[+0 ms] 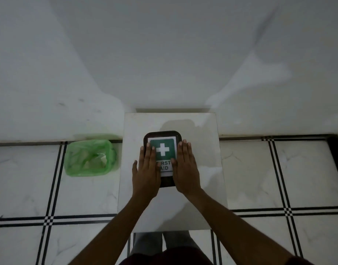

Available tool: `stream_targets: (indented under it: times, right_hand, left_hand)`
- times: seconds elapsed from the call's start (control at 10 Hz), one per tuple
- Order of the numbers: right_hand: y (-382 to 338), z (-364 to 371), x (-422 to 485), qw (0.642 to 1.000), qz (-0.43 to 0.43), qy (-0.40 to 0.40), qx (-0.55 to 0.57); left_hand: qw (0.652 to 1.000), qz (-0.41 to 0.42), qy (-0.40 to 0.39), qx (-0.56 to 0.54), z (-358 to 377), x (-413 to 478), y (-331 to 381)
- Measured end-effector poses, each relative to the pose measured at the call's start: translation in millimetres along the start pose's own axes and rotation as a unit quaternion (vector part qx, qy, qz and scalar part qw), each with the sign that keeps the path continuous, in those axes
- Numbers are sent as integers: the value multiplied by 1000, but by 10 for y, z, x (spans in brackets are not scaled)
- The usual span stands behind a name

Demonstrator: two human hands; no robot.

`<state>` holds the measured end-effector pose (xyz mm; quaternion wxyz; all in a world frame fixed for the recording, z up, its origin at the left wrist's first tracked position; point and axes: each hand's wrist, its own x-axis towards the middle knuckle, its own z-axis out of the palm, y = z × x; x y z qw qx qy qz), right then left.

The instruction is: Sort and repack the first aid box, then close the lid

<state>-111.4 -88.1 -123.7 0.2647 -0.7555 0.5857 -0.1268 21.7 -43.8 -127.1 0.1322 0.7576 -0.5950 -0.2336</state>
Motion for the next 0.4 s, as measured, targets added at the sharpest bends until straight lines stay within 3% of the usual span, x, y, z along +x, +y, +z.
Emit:
stream_targets:
  times: [0.2,0.4]
  right_hand:
    - [37,12,-36,1000,17,-13,-19]
    - [-210,-640,330,996,-27,89,-11]
  left_hand:
    - [1000,-5,-14,3,8,-47,-35]
    - [990,20,126,-51,-787,289,199]
